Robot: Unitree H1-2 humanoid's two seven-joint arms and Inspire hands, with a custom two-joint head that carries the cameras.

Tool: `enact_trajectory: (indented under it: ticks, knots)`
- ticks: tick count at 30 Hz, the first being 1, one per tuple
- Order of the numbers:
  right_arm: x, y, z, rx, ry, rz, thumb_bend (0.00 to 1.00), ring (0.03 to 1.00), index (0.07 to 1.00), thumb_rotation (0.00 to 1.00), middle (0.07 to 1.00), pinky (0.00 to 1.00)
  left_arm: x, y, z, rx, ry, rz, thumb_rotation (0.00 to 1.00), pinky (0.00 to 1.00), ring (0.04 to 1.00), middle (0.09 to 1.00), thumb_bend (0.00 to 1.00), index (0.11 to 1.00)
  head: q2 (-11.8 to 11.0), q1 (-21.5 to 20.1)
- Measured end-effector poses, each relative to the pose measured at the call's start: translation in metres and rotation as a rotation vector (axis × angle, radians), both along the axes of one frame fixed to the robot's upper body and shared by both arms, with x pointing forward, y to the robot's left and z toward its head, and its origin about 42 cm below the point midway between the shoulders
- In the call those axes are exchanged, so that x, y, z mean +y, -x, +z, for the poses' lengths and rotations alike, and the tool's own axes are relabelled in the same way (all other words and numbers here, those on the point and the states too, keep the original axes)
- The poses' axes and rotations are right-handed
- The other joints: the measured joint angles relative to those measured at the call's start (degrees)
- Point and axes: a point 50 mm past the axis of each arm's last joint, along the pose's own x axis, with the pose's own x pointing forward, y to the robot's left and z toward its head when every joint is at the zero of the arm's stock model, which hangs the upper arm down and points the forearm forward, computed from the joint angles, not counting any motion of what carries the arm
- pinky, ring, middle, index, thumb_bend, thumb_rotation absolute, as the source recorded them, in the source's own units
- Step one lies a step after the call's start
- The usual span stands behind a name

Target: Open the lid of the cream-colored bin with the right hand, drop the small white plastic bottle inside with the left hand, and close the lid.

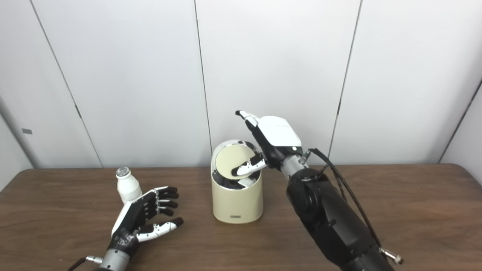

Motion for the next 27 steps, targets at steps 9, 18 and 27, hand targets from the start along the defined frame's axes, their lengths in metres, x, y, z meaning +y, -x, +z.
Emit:
enact_trajectory:
  ticks: [9, 18, 27]
  knots:
    - [0.004, -0.001, 0.002, 0.012, 0.035, 0.008, 0.97, 0.817, 0.923, 0.22, 0.914, 0.66, 0.0, 0.003, 0.0, -0.001, 0.0, -0.001, 0.0, 0.59, 0.671, 0.739, 0.65, 0.734, 0.53, 0.18]
    - [0.005, -0.004, 0.0, 0.02, 0.046, 0.004, 0.95, 0.81, 0.932, 0.25, 0.916, 0.65, 0.0, 0.006, -0.001, 0.003, -0.001, 0.002, 0.0, 0.58, 0.658, 0.732, 0.65, 0.736, 0.53, 0.09]
    - [-0.015, 0.0, -0.006, 0.081, -0.127, -0.02, 0.91, 0.829, 0.914, 0.34, 0.89, 0.69, -0.001, 0.006, -0.001, 0.001, 0.002, -0.001, 0.0, 0.58, 0.662, 0.733, 0.64, 0.735, 0.53, -0.09]
